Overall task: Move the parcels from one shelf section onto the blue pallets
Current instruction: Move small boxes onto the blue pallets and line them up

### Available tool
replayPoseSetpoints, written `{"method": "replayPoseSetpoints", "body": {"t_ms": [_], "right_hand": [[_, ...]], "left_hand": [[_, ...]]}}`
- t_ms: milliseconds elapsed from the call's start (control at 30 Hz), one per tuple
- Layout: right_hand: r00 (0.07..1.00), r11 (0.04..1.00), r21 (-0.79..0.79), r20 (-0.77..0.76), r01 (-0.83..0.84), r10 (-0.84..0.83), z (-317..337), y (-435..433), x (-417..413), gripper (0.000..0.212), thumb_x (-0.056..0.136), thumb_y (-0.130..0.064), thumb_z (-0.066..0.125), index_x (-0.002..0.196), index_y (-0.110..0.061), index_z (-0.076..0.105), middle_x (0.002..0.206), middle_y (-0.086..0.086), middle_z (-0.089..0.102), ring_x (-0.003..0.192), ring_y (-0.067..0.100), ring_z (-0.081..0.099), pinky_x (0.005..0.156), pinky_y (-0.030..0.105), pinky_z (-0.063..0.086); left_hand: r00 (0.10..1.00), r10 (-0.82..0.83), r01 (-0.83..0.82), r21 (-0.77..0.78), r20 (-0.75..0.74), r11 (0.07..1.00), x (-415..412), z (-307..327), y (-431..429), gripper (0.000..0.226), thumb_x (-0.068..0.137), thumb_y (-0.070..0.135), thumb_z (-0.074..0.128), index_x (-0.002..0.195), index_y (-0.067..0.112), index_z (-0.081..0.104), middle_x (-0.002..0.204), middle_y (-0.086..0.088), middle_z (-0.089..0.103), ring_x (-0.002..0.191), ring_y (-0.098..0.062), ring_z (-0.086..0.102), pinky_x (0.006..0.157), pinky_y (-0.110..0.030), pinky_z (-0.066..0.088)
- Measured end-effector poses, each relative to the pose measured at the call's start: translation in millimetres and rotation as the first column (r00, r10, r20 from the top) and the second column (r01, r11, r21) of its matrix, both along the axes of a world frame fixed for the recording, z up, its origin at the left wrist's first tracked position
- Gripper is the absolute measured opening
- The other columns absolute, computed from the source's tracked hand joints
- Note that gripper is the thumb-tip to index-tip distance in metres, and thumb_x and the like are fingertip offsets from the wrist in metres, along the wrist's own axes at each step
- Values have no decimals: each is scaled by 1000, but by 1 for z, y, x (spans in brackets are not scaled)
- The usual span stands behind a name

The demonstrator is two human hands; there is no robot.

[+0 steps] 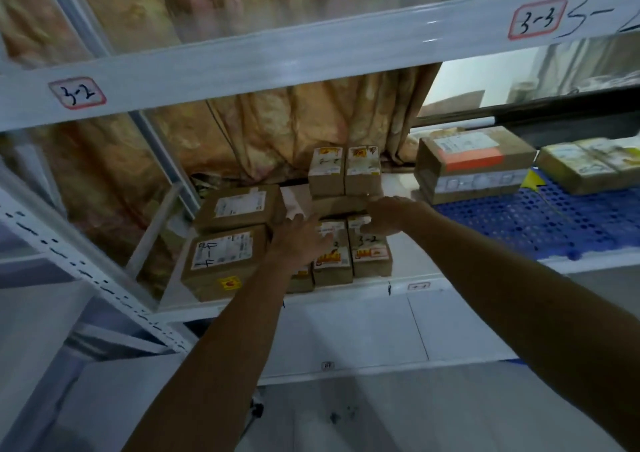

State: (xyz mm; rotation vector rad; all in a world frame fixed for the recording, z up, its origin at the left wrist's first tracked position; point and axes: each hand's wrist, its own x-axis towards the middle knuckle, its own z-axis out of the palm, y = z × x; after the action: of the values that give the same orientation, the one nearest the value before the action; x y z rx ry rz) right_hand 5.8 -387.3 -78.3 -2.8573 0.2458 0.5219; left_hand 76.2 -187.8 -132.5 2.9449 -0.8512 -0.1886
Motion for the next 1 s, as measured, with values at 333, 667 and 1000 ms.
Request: {"method": "replayPoseSetpoints", "body": {"t_ms": [333, 667, 1000], "right_hand": [[991, 996, -56, 117, 66, -59, -60, 15, -13, 79, 90, -55, 57, 153, -25, 21, 155, 9, 30, 128, 34, 49, 99, 44, 45], [991, 995, 64, 103, 76, -82, -88, 9, -4, 72, 91, -57, 54, 150, -25, 29, 153, 11, 26, 126, 36, 50, 101, 46, 43], [986, 984, 94, 62, 150, -156, -95, 11, 8, 85, 87, -61, 53, 154, -22, 18, 156, 11, 17, 134, 38, 41, 108, 50, 38]], "left_hand": [[992, -83, 88, -43, 96, 995, -13, -36, -12, 59, 92, 60, 33, 137, 25, 50, 139, -8, 53, 125, -30, 49, 102, -47, 41], [951, -54, 58, -4, 306, 998, -25, -64, -11, 58, 92, 53, 28, 124, 14, 56, 123, -13, 61, 115, -31, 51, 91, -43, 43], [951, -64, 52, 47, 303, 998, -17, -66, -9, 41, 102, 36, 31, 135, 19, 48, 128, -12, 58, 118, -30, 50, 91, -45, 45]]}}
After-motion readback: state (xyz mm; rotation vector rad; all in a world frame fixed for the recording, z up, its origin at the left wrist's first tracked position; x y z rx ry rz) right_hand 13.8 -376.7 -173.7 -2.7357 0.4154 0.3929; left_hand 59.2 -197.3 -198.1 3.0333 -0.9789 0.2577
